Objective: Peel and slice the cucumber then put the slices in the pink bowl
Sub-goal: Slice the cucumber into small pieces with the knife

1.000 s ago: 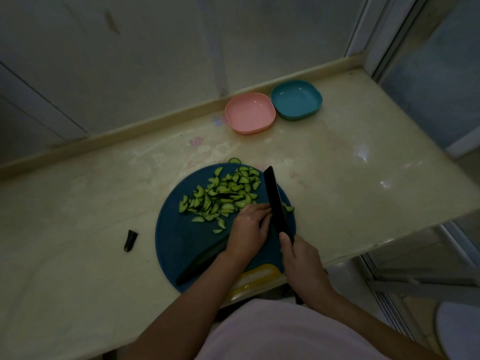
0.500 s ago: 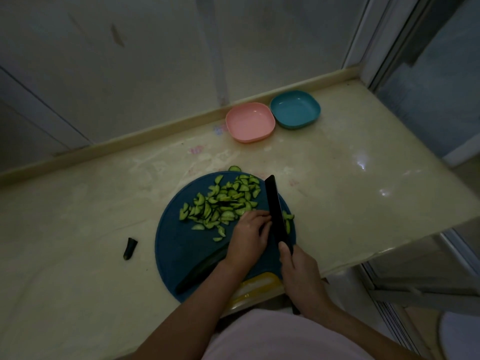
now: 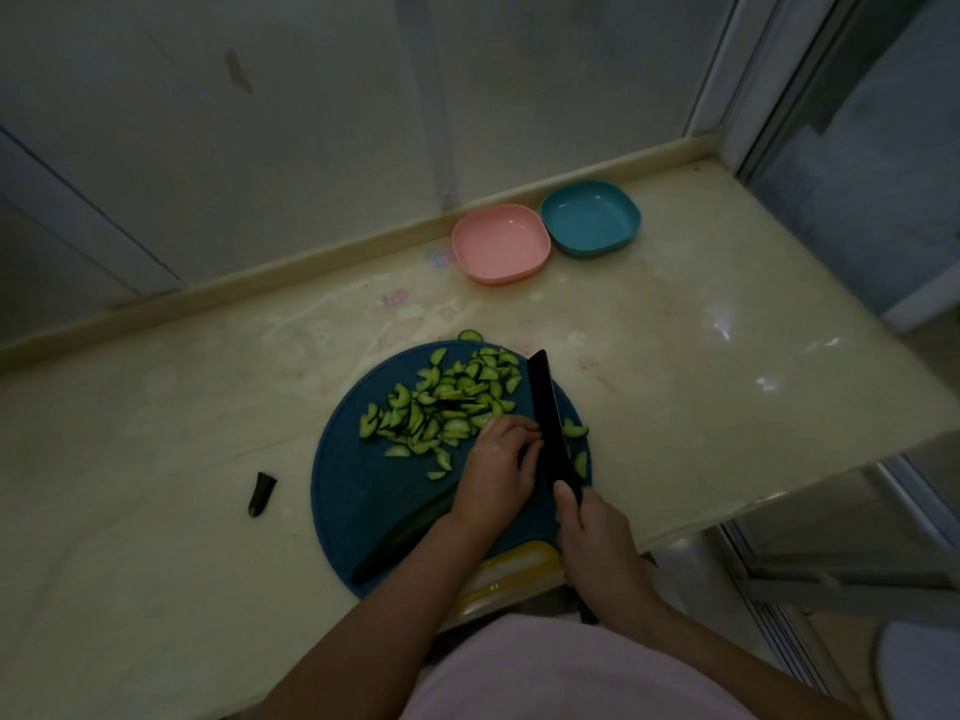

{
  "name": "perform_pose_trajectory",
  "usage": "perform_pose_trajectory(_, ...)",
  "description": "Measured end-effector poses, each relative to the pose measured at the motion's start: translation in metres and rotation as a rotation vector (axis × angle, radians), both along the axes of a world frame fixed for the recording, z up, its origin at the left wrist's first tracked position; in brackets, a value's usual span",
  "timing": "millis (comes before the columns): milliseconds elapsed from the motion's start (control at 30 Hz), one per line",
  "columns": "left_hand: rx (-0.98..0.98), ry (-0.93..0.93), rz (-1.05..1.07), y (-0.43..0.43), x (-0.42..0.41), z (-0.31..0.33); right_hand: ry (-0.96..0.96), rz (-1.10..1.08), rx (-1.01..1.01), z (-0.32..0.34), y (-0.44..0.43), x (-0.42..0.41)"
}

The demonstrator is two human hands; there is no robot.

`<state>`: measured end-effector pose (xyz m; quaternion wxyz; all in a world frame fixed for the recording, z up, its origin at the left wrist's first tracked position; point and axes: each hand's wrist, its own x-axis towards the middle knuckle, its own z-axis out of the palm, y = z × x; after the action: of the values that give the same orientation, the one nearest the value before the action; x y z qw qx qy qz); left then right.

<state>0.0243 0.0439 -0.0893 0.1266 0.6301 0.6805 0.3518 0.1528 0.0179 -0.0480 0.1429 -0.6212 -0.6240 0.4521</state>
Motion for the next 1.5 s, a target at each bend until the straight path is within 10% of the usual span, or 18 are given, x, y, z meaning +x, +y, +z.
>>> perform_pose_trajectory(467,0.011,-0.101,0.113,-0.005,-0.003,0.025,0.073,0.025,0.126,0.017,0.012,0.002)
perform_pose_trajectory(900,-0.131,0.469,-0.046,-0.013,-0.030,0.063,-0.727,0.748,0.803,0.062,0.093,-0.005)
perform_pose_trajectory(1500,-0.310,0.541,0.150,-0.004,-0.062,0.032,-0.661,0.810,0.958,0.068,0.094,-0.011)
